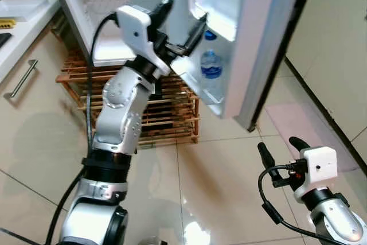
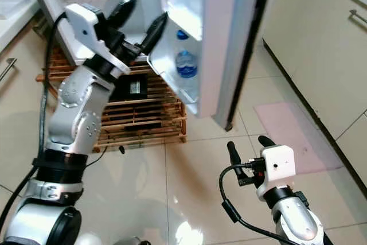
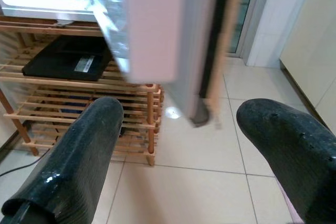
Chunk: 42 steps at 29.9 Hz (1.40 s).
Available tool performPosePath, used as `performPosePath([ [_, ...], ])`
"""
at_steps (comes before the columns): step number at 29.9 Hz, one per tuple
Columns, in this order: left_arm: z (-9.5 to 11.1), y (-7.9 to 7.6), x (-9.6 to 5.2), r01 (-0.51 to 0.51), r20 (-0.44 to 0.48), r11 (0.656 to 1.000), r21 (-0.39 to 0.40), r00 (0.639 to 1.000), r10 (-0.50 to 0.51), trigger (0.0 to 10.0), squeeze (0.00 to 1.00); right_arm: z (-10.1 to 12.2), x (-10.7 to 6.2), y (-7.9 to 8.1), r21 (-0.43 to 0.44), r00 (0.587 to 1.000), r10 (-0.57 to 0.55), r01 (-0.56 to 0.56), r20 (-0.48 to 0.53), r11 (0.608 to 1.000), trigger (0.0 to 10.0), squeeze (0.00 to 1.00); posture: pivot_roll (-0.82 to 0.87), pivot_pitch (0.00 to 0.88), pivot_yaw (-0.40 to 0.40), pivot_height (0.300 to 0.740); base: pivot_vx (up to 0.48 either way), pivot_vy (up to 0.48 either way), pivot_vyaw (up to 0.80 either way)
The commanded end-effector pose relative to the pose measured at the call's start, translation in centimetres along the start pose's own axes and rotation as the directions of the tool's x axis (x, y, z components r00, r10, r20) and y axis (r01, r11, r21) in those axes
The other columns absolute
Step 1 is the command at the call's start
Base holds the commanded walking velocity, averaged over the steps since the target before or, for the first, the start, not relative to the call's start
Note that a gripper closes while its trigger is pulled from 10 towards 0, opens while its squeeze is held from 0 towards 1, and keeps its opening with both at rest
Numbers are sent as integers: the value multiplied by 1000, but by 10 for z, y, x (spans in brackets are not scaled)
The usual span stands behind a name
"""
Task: Restocking fridge
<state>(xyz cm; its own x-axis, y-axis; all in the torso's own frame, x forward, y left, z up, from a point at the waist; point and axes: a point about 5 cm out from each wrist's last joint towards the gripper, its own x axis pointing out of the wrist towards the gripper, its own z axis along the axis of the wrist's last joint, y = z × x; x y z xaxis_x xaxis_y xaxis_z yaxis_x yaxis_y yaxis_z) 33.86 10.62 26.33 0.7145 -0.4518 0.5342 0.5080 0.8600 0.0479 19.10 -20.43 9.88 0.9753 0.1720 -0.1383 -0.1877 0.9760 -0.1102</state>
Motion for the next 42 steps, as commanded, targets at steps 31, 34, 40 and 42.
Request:
performPosePath([
  [31,-66,6,-125,-263,-562,956,128,775,289,10000,0,31,52,30,31,993,-47,44,105,999,10000,0,16,7,42,740,0,0,0],
  [34,-63,2,-122,-249,-541,961,118,796,272,10000,0,35,54,31,19,992,-31,29,121,999,10000,0,16,8,45,740,0,0,308],
  [40,-59,-3,-118,-244,-529,964,108,807,264,10000,0,37,54,35,11,992,-15,14,129,1000,10000,0,12,7,57,740,258,0,754],
  [42,-59,-5,-117,-238,-528,965,107,809,258,10000,0,36,54,36,6,992,0,0,129,1000,10000,0,12,6,63,740,369,0,800],
])
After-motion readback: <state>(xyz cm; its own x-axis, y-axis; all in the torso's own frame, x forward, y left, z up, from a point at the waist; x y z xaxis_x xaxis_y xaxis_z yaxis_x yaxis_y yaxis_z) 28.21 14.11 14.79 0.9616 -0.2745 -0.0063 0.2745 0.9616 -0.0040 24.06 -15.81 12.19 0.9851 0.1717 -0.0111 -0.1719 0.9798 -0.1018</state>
